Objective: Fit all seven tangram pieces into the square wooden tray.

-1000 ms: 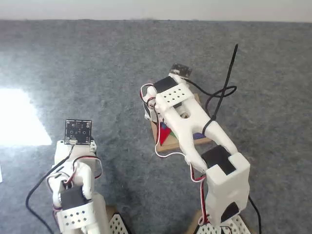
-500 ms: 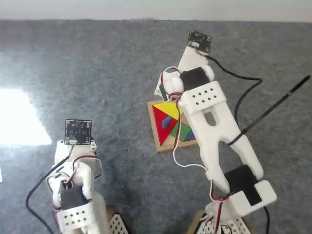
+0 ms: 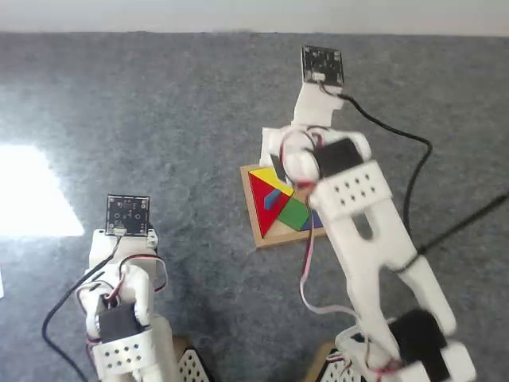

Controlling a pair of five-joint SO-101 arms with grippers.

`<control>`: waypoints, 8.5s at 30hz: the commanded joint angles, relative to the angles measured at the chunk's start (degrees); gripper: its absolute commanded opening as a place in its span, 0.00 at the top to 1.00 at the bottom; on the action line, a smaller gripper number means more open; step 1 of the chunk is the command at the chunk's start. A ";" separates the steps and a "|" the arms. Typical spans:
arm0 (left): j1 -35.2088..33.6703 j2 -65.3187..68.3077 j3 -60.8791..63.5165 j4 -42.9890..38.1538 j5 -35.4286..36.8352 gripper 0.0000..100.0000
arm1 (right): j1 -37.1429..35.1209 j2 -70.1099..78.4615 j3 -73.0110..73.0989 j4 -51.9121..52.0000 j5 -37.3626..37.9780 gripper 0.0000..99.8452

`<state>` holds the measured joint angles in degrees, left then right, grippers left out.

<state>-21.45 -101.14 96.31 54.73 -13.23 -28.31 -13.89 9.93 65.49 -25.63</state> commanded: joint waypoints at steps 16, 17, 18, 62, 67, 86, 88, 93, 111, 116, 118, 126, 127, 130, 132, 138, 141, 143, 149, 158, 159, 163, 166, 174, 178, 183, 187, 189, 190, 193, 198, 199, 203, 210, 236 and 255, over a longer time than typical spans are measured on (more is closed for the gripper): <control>3.16 -0.44 0.22 -1.49 -1.85 0.94 | -0.57 9.71 16.18 -29.23 26.81 0.72; 3.16 -0.44 0.22 -1.49 -1.85 0.94 | -0.57 11.74 14.15 -28.44 26.64 0.72; 3.08 -0.44 0.22 -1.49 -1.85 0.94 | -0.57 13.49 12.40 -27.74 25.76 0.72; 2.90 -0.44 0.22 -1.49 -1.93 0.94 | -0.57 7.43 26.64 -27.21 24.00 0.72; 2.90 -0.44 0.22 -1.49 -1.93 0.94 | -3.03 7.96 26.55 -27.21 23.30 0.73; 2.90 -0.44 0.22 -1.49 -1.93 0.94 | 5.14 7.87 25.05 -26.86 16.70 0.99; 2.99 -0.44 0.22 -1.49 -1.93 0.94 | 6.73 7.87 25.05 -26.59 16.70 0.99; 2.99 -0.44 0.22 -1.49 -1.93 0.94 | 7.08 8.40 25.41 -26.59 16.88 0.99; 2.90 -0.44 0.22 -1.41 -1.93 0.94 | 6.90 8.57 28.31 -26.51 16.97 0.99; 2.90 -0.44 0.22 -1.41 -1.93 0.94 | 5.93 11.65 28.92 -26.42 16.97 0.99; 2.90 -0.44 0.22 -1.41 -1.93 0.94 | 5.85 12.00 28.57 -26.42 16.97 0.99; 2.90 -0.44 0.22 -1.41 -1.93 0.94 | 1.89 11.82 28.57 -21.05 16.62 0.99; 2.90 -0.44 0.22 -1.41 -1.93 0.94 | 1.27 11.56 28.57 -21.05 16.62 0.99; 2.90 -0.44 0.22 -1.41 -1.93 0.94 | -0.48 9.45 28.84 -19.74 16.62 0.99; 2.90 -0.44 0.22 -1.41 -1.93 0.94 | -1.63 7.87 28.92 -18.59 16.62 0.99; 2.90 -0.44 0.22 -1.49 -1.93 0.94 | -4.53 6.55 28.92 -18.77 16.88 0.99; 2.90 -0.44 0.22 -1.49 -1.93 0.94 | -6.46 6.11 28.75 -18.77 16.88 0.99; 2.90 -0.53 0.22 -1.49 -1.93 0.94 | -7.78 6.02 28.48 -19.30 16.88 0.99; 2.90 -0.53 0.22 -1.49 -1.93 0.94 | -11.03 5.05 28.22 -22.46 16.97 0.99; 2.90 -0.53 0.22 -1.49 -1.93 0.94 | -5.93 -0.75 23.21 -25.45 17.05 0.99; 2.90 -0.53 0.22 -1.49 -1.93 0.94 | -5.49 0.48 22.77 -25.89 17.05 0.99; 2.90 -0.53 0.22 -1.49 -1.93 0.94 | -3.30 7.69 19.87 -26.24 17.05 0.99; 2.90 -0.53 0.22 -1.41 -1.93 0.94 | -2.33 12.79 16.44 -25.80 17.14 0.99; 2.90 -0.53 0.22 -1.41 -1.93 0.94 | -2.42 19.12 14.15 -25.71 20.13 0.99; 2.90 -0.53 0.22 -1.41 -1.93 0.94 | -2.42 19.30 14.24 -23.69 20.13 0.99; 2.90 -0.53 0.22 -1.41 -1.93 0.94 | -2.33 19.12 14.24 -20.79 19.96 0.99; 2.90 -0.53 0.22 -1.41 -1.93 0.94 | -2.24 19.21 14.24 -18.33 19.96 0.99; 2.90 -0.53 0.22 -1.41 -1.93 0.94 | -2.24 19.12 14.42 -17.45 19.87 0.99; 2.90 -0.53 0.22 -1.41 -1.93 0.94 | -2.24 18.95 14.95 -17.54 19.87 0.99; 2.90 -0.53 0.22 -1.41 -1.93 0.94 | -2.24 18.86 16.53 -17.89 19.69 0.99; 2.90 -0.53 0.22 -1.41 -1.93 0.94 | -2.15 18.33 17.32 -17.89 17.76 0.99; 2.90 -0.53 0.22 -1.41 -1.93 0.94 | -1.98 17.27 17.32 -18.07 17.67 0.99; 2.90 -0.53 0.22 -1.41 -1.93 0.94 | -0.22 10.07 18.99 -19.65 17.67 0.99; 2.90 -0.53 0.22 -1.41 -1.93 0.94 | 3.12 6.11 26.99 -24.13 18.29 0.99; 2.90 -0.53 0.22 -1.41 -1.93 0.94 | 1.98 7.25 31.74 -21.41 19.87 0.99; 2.90 -0.53 0.22 -1.41 -1.93 0.94 | -1.19 -3.38 41.76 -25.54 22.42 0.99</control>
<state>-18.81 -101.14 96.92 54.73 -14.64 -29.19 -20.04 52.57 41.67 -5.05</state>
